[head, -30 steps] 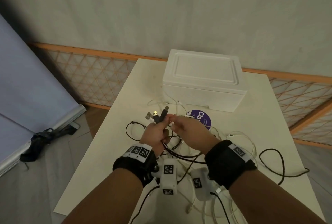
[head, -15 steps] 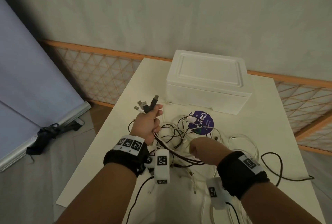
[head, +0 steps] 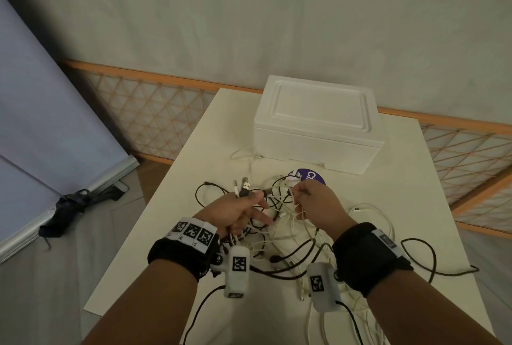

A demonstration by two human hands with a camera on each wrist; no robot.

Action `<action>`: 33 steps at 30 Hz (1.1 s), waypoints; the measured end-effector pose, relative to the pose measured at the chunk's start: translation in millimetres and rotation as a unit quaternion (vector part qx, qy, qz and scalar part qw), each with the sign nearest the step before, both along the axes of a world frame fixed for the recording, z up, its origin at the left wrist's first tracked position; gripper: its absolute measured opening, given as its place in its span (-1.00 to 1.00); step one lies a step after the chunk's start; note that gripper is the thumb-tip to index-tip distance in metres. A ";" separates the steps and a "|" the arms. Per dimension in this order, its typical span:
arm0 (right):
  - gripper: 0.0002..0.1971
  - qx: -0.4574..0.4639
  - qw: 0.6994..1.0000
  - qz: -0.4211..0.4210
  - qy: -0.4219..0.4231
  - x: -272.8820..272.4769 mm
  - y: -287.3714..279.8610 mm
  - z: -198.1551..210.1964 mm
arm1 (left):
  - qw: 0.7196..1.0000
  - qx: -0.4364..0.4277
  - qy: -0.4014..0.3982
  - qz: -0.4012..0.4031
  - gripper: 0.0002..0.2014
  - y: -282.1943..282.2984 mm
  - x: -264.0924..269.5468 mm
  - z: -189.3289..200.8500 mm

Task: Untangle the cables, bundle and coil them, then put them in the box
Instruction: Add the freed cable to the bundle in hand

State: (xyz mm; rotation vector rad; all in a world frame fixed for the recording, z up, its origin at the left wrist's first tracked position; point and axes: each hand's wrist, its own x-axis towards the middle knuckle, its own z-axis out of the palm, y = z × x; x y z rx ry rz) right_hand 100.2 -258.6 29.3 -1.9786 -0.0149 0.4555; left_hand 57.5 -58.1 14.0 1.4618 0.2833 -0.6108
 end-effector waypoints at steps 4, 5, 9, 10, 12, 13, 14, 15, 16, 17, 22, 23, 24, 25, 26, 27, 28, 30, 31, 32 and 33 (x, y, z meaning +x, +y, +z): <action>-0.83 0.008 1.000 -0.013 0.000 0.7 -0.1 4.3 | 0.983 -0.049 -0.006 -0.180 -0.64 4.9 -2.5 2.7; -0.84 0.004 1.000 -0.012 -0.001 1.1 -1.5 5.3 | 0.974 -0.057 -0.011 -0.219 -0.66 5.8 -3.8 4.7; -0.84 -0.101 0.990 -0.034 -0.095 11.1 -13.6 9.3 | 0.995 -0.035 -0.054 -0.077 -0.63 13.9 -5.5 12.4; -0.83 -0.108 0.987 -0.052 -0.111 14.7 -18.8 12.2 | 0.994 -0.090 -0.065 0.008 -0.59 22.9 -3.3 10.4; -0.81 -0.095 0.986 -0.073 -0.115 20.6 -31.0 16.7 | 0.957 -0.243 -0.076 0.141 -0.63 43.0 4.3 7.3; -0.80 -0.098 0.986 -0.072 -0.113 22.6 -36.9 17.6 | 0.943 -0.259 -0.061 0.200 -0.63 51.5 7.9 4.4; -0.79 -0.111 0.986 -0.064 -0.111 23.0 -42.0 18.0 | 0.938 -0.239 -0.036 0.249 -0.62 58.0 10.4 1.5; -0.78 -0.131 0.984 -0.054 -0.106 23.4 -46.8 16.2 | 0.936 -0.209 -0.015 0.284 -0.62 63.5 12.1 -3.1; -0.76 -0.160 0.981 -0.044 -0.099 23.5 -51.5 12.5 | 0.934 -0.187 0.001 0.304 -0.62 65.5 12.8 -7.5; -0.75 -0.207 0.974 -0.032 -0.089 23.7 -57.0 7.1 | 0.931 -0.172 0.011 0.322 -0.61 68.7 13.4 -15.6; -0.76 -0.483 0.874 0.061 -0.015 17.5 -96.9 -32.0 | 0.863 -0.142 0.043 0.483 -0.65 96.5 7.9 -49.9; -0.71 -0.490 0.870 0.060 0.003 16.5 -106.1 -38.2 | 0.855 -0.131 0.039 0.500 -0.66 100.9 6.1 -51.9; -0.68 -0.491 0.869 0.058 0.012 15.7 -113.6 -42.7 | 0.850 -0.125 0.033 0.510 -0.65 102.8 5.0 -51.9; -0.67 -0.503 0.862 0.065 0.017 14.6 -117.5 -44.9 | 0.848 -0.124 0.026 0.514 -0.64 103.0 4.4 -51.5; -0.66 -0.527 0.846 0.074 0.018 13.6 -118.4 -45.7 | 0.850 -0.124 0.016 0.512 -0.63 100.3 4.9 -49.6; -0.66 -0.562 0.824 0.078 0.005 12.6 -115.3 -43.5 | 0.856 -0.122 0.005 0.502 -0.61 94.9 6.1 -47.2; -0.67 -0.597 0.797 0.082 -0.027 12.6 -108.2 -39.6 | 0.868 -0.117 -0.004 0.483 -0.60 86.9 7.8 -43.9; -0.70 -0.590 0.792 0.086 -0.134 13.0 -81.6 -20.7 | 0.903 -0.096 -0.012 0.419 -0.60 64.4 11.7 -34.7; -0.71 -0.548 0.811 0.089 -0.187 13.0 -63.5 -11.0 | 0.921 -0.087 -0.016 0.380 -0.61 50.4 13.4 -29.1; -0.70 -0.496 0.830 0.100 -0.235 12.3 -42.9 -0.9 | 0.937 -0.081 -0.022 0.339 -0.64 35.3 14.6 -23.6; -0.67 -0.452 0.841 0.128 -0.266 10.8 -21.7 6.8 | 0.951 -0.081 -0.029 0.298 -0.66 18.4 15.0 -15.6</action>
